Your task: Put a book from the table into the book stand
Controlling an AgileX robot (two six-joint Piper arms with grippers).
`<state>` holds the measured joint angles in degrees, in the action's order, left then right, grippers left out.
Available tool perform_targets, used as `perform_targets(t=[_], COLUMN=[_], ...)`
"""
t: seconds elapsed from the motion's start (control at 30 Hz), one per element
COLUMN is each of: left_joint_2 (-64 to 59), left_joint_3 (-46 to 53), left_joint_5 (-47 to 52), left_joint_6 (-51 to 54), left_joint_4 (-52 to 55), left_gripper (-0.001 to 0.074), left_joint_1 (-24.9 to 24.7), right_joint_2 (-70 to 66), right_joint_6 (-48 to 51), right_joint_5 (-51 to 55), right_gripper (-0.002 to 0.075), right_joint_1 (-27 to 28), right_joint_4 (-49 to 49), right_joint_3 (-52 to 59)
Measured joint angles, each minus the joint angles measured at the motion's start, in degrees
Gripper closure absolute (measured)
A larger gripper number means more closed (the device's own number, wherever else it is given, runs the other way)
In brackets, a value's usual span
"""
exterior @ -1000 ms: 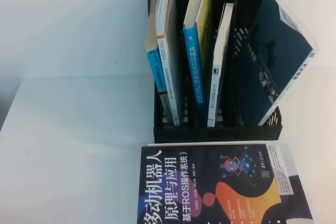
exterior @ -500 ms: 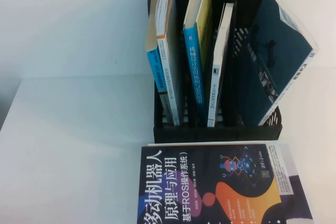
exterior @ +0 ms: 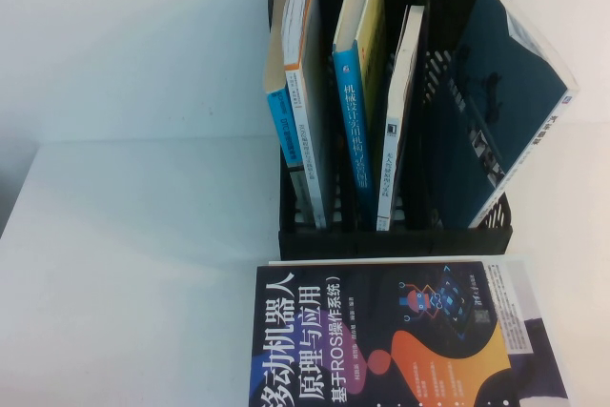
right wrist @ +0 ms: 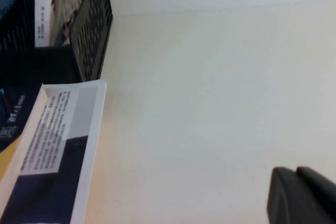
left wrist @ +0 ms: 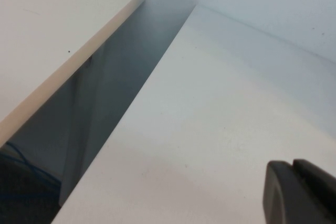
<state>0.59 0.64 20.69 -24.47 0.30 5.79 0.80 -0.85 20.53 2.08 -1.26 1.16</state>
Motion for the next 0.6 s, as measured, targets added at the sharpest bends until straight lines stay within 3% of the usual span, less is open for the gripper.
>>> perform_targets(t=[0.6], left_joint_2=[0.0], left_joint_3=[0.0], left_joint_5=[-1.4], left_joint_6=[0.0], left_joint_4=[-0.3], left_gripper=[0.0739], left_joint_1=[0.0], right_joint_2=[0.0], right_joint_6=[0.0], right_joint_5=[0.0], right_gripper=[0.0729], right_joint_1=[0.0], right_joint_4=[-0.1], right_joint_3=[0.0])
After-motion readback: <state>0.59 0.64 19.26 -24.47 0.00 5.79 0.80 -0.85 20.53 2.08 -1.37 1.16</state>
